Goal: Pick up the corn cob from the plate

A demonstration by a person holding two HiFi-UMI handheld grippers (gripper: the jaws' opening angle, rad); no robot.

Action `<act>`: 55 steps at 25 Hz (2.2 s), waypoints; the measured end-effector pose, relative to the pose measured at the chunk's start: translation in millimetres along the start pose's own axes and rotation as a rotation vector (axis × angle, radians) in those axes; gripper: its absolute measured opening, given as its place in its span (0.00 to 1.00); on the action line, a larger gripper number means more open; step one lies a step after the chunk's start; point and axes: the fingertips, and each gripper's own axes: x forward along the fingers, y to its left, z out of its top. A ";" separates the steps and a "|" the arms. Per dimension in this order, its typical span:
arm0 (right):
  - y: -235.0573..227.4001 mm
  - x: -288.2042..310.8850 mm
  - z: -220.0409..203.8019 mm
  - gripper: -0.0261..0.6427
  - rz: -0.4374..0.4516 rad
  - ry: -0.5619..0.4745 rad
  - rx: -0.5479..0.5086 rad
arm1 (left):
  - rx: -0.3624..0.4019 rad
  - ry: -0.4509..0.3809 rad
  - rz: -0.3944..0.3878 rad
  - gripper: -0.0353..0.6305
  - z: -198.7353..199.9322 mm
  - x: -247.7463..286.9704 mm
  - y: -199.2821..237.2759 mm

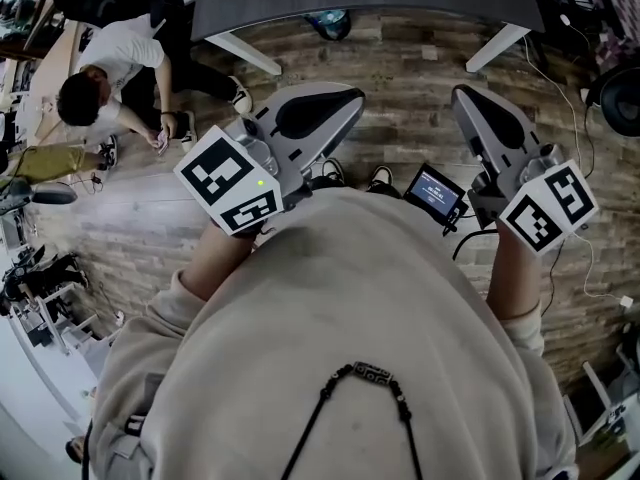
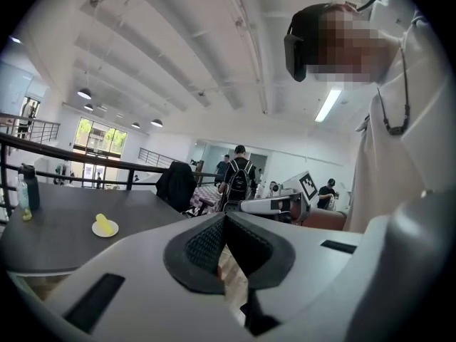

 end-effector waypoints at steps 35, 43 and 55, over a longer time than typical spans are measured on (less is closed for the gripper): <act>-68.9 58.1 71.9 0.06 -0.234 -0.109 0.029 | 0.043 -0.113 -0.210 0.05 69.9 50.3 121.4; -76.3 117.3 81.3 0.06 -0.263 -0.068 0.023 | 0.017 -0.105 -0.250 0.05 70.9 41.4 178.7; -57.8 218.4 94.4 0.06 -0.241 0.018 -0.020 | -0.050 -0.092 -0.232 0.05 55.8 -5.2 256.9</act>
